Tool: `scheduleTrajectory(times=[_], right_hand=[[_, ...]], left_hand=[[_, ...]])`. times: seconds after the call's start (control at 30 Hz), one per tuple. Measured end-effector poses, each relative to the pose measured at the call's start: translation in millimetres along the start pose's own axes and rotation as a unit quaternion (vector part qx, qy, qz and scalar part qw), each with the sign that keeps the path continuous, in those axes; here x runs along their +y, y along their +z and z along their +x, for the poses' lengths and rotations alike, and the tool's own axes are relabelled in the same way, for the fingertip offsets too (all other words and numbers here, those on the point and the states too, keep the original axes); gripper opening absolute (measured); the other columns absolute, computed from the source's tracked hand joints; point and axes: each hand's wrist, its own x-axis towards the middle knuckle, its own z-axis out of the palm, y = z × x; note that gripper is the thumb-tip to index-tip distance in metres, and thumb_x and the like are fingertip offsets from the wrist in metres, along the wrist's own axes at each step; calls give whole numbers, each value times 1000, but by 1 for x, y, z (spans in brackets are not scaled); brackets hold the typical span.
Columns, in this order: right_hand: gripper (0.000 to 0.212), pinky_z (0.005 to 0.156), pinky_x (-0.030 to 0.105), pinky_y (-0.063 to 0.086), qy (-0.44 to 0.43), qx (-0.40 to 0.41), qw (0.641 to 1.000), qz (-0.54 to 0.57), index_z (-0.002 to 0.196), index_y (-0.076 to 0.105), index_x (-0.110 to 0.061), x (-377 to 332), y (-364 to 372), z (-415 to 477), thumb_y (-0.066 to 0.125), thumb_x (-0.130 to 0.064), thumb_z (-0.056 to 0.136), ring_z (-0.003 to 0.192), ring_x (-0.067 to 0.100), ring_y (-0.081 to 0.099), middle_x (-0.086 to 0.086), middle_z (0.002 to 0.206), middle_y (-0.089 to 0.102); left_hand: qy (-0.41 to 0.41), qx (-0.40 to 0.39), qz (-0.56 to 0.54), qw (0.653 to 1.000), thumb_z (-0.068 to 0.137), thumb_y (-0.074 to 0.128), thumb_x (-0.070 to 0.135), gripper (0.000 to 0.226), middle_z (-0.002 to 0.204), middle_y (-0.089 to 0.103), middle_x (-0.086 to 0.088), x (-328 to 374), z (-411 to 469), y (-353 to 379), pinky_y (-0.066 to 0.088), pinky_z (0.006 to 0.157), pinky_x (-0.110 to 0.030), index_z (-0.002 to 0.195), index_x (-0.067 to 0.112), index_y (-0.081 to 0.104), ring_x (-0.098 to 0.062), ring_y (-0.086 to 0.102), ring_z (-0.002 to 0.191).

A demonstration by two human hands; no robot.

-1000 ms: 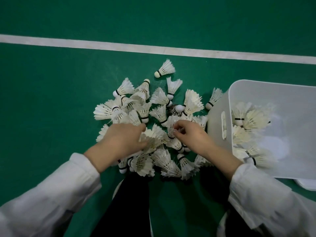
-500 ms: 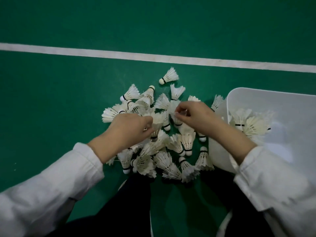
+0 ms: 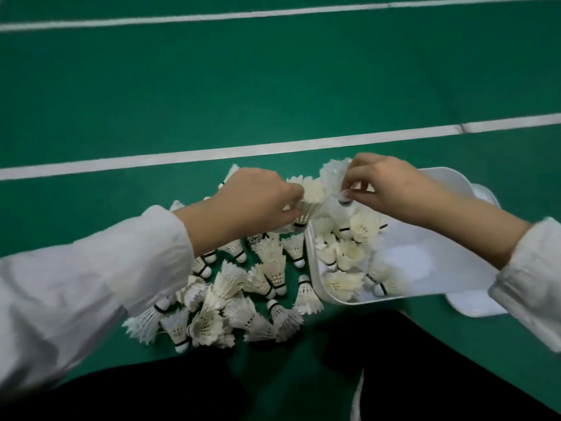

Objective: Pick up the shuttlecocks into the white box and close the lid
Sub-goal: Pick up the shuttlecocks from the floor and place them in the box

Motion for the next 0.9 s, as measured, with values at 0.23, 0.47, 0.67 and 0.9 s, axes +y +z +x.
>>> scheduleTrajectory(times=[0.23, 0.47, 0.67, 0.9], right_hand=[[11, 73, 30, 42, 167, 50, 980, 100, 89, 68, -11, 72, 46, -64, 62, -20, 87, 79, 19, 55, 4, 90, 57], [17, 71, 27, 35, 273, -40, 960, 55, 99, 66, -6, 125, 121, -90, 54, -11, 87, 93, 32, 57, 13, 103, 57], [24, 79, 28, 39, 259, -87, 960, 53, 109, 62, -6, 136, 139, -85, 50, -8, 88, 101, 32, 56, 14, 112, 54], [23, 80, 26, 45, 230, 111, 942, 216, 109, 61, -19, 90, 105, -108, 55, -10, 88, 84, 15, 60, -3, 111, 55]], left_hand=[[1, -4, -23, 1000, 91, 42, 43, 28, 82, 68, -1, 41, 57, 13, 37, 60, -28, 98, 24, 61, -25, 61, 76], [-76, 2, -144, 987, 90, 48, 42, 23, 80, 66, 2, 94, 79, 59, 36, 58, -28, 92, 23, 61, -21, 57, 73], [-90, -29, -169, 981, 90, 48, 44, 25, 75, 62, 4, 115, 76, 66, 30, 55, -28, 94, 23, 61, -21, 57, 69], [-88, -45, -186, 978, 90, 47, 45, 27, 72, 55, 9, 117, 61, 71, 31, 56, -28, 99, 24, 60, -17, 51, 65]])
